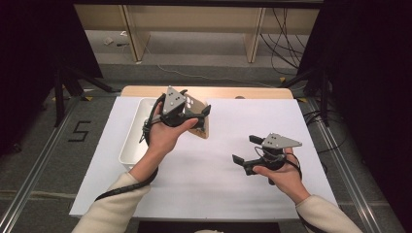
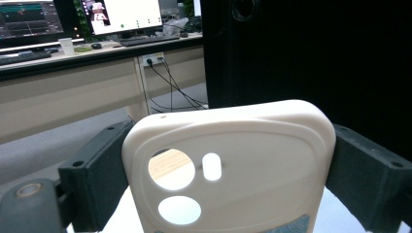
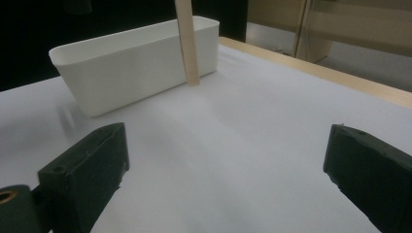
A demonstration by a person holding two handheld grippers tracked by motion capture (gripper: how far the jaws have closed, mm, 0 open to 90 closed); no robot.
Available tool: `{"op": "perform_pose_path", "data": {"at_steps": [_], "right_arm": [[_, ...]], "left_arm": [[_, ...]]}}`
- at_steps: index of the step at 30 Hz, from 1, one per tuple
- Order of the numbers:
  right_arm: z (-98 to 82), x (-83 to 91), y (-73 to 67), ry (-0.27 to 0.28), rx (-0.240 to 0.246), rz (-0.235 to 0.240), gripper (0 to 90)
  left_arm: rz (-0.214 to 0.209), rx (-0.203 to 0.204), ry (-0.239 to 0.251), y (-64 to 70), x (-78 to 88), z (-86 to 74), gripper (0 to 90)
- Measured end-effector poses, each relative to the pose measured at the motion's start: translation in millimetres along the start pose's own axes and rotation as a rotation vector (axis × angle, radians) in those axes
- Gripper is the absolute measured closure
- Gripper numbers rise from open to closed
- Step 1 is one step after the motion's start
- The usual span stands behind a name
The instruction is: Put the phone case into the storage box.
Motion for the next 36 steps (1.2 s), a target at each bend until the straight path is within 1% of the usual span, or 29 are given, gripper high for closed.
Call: {"op": "perform_pose_path", "data": {"at_steps": [20, 21, 22, 33, 35, 36], "right_arm": [[-3.2, 7.2, 1.1, 0.008, -0.005, -0.006, 3.5], [-3.3, 7.5, 1.4, 0.008, -0.004, -0.008, 3.5], [-3.5, 7.7, 1.5, 0.009, -0.006, -0.008, 3.5], [-5.3, 9.0, 3.4, 0.007, -0.011, -0.011, 3.6], [-5.6, 9.1, 3.3, 0.007, -0.012, -0.010, 3.6], [-5.7, 9.2, 3.4, 0.007, -0.012, -0.011, 3.6]], "left_arm": [[0.037, 0.009, 0.018, -9.3, 8.1, 6.7, 9.9], [0.037, 0.008, 0.019, -9.8, 8.6, 7.2, 9.9], [0.047, -0.011, 0.024, -11.8, 9.0, 8.4, 9.9], [0.074, -0.015, 0.031, -18.7, 14.6, 12.8, 9.9], [0.080, -0.025, 0.032, -20.6, 15.7, 13.9, 9.9], [0.081, -0.005, 0.030, -19.7, 16.2, 13.6, 9.9]]}}
Point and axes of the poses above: each handheld gripper's, and its own axes: x roughly backward along the jaws, z roughly out of its top, y roughly to its right, the point moved 2 cm from there along -x, roughly forward along the jaws, and after that the axes turned 7 degrees about -z, right-handed, at the moved point
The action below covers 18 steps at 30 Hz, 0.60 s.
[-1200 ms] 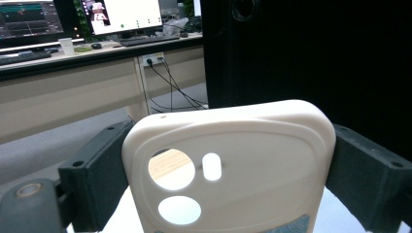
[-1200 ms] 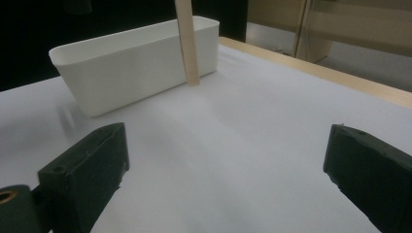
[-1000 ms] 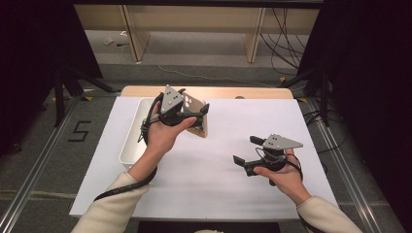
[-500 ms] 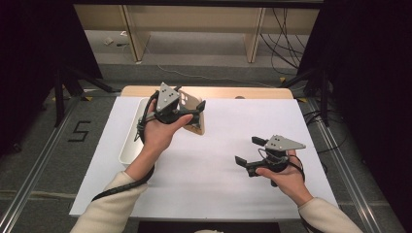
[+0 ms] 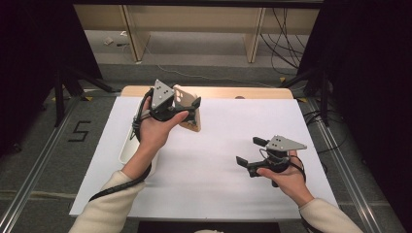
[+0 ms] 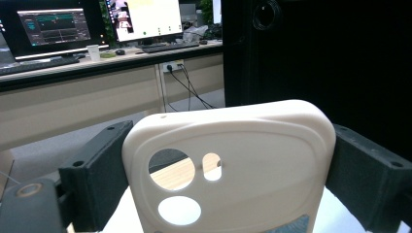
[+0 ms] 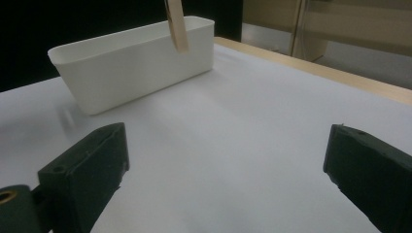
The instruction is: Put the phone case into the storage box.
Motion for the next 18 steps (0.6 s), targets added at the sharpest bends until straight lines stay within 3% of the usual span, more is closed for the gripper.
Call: {"op": "perform_pose_path", "data": {"at_steps": [3, 4, 8, 10, 18], "right_arm": [[-0.1, 0.2, 0.1, 0.001, 0.000, 0.001, 3.6], [-0.2, 0.3, 0.2, 0.001, 0.000, 0.000, 3.6], [-0.3, 1.3, 0.8, 0.000, -0.003, -0.003, 3.6], [-0.4, 1.4, 1.0, 0.002, -0.003, -0.003, 3.6], [-1.3, 2.4, 2.1, 0.003, -0.007, -0.005, 3.6]], "left_arm": [[0.006, -0.001, 0.000, -1.7, 0.9, 0.6, 9.9], [0.013, -0.030, 0.002, -4.3, 1.2, 1.5, 9.9], [0.019, -0.031, 0.004, -6.1, 2.2, 2.3, 9.9], [0.021, -0.009, 0.001, -5.1, 3.0, 2.2, 9.9], [0.027, -0.006, 0.001, -8.7, 5.2, 3.5, 9.9]]}}
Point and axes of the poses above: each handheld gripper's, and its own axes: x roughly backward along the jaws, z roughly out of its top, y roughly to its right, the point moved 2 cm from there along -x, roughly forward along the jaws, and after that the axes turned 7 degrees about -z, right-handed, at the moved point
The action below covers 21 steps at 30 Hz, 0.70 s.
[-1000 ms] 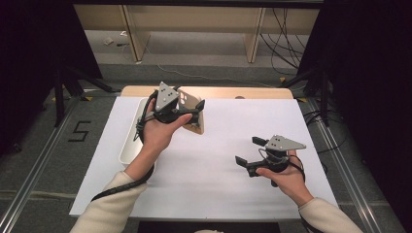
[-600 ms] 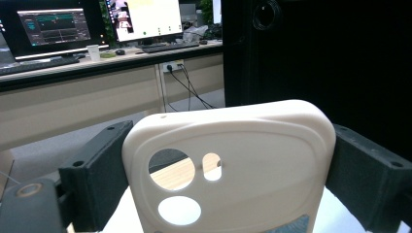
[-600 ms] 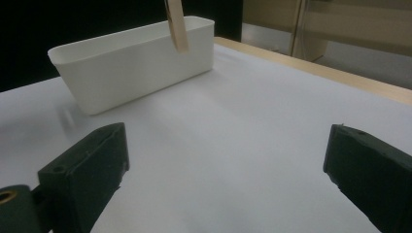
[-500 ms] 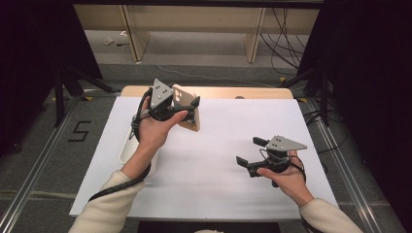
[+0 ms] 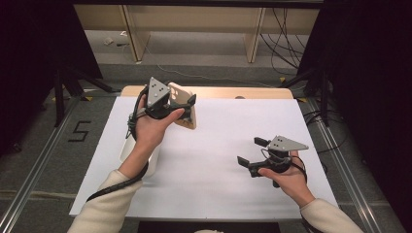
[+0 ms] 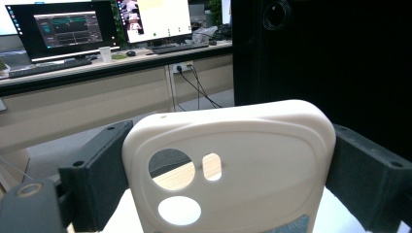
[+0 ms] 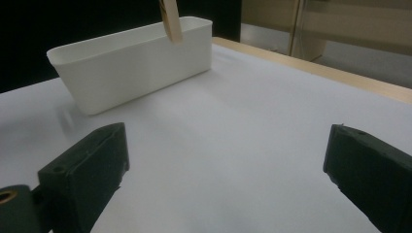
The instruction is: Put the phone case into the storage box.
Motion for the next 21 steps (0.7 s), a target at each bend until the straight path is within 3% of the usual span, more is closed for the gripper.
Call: {"op": "perform_pose_path", "data": {"at_steps": [9, 10, 12, 21], "right_arm": [[-0.7, 1.3, 0.7, -0.008, -0.002, -0.004, 3.6], [-0.8, 1.3, 0.9, -0.007, -0.002, -0.004, 3.6], [-1.0, 1.2, 1.1, -0.004, -0.002, -0.003, 3.6], [-1.2, 1.3, 0.9, -0.005, -0.003, -0.002, 3.6]], "left_arm": [[0.017, 0.014, -0.007, -4.4, 3.0, 1.0, 9.9], [0.018, -0.002, 0.000, -6.2, 3.0, 1.9, 9.9], [0.022, 0.012, -0.005, -6.1, 4.0, 1.8, 9.9], [0.036, -0.005, 0.005, -11.1, 6.5, 4.5, 9.9]]}}
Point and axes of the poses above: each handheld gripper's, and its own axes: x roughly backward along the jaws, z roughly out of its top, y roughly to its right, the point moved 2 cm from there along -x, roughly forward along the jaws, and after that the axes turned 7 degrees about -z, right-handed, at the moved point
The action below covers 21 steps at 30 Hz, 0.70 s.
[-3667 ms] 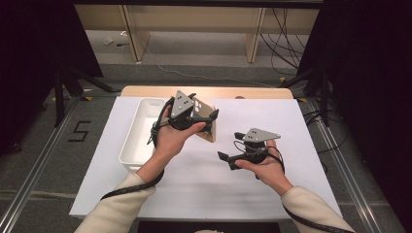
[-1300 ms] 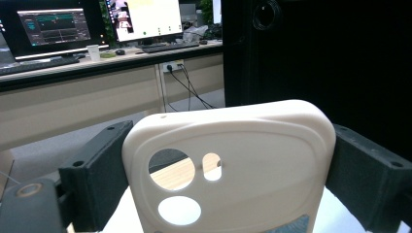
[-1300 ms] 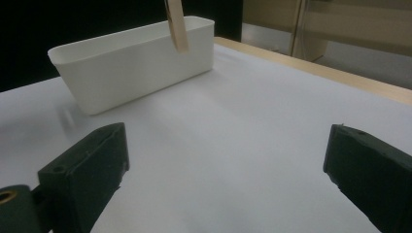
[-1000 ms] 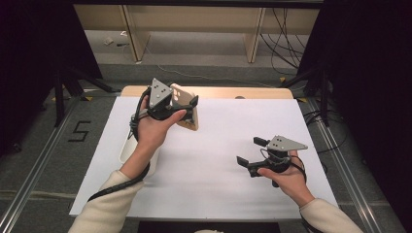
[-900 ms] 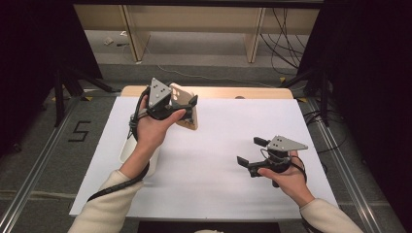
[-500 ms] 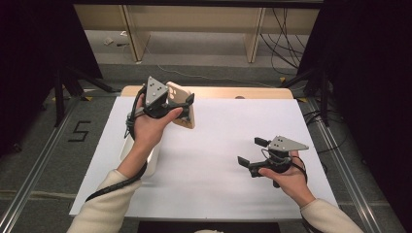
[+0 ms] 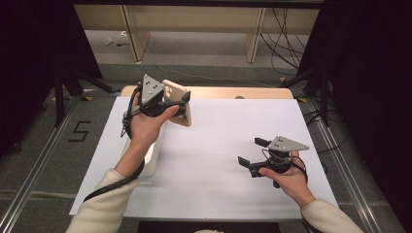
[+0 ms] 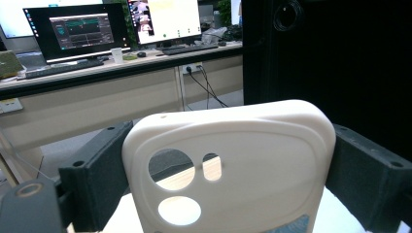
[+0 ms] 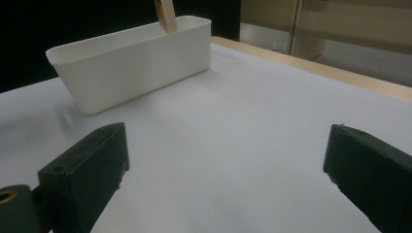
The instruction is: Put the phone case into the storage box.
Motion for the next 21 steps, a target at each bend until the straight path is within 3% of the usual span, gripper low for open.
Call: {"op": "perform_pose_path", "data": {"at_steps": [6, 7, 21], "right_arm": [[-0.3, -0.6, -0.2, -0.001, 0.002, -0.001, 3.6], [-0.3, -0.6, -0.4, -0.001, 0.004, 0.000, 3.6], [-0.4, -0.9, -0.8, 0.001, 0.005, 0.002, 3.7]], "left_arm": [[0.004, 0.001, -0.002, -2.3, 0.5, -0.2, 9.9], [0.004, 0.017, -0.009, -1.6, 1.0, -0.8, 9.9], [0.015, 0.005, 0.001, -6.3, 2.9, 1.4, 10.0]]}}
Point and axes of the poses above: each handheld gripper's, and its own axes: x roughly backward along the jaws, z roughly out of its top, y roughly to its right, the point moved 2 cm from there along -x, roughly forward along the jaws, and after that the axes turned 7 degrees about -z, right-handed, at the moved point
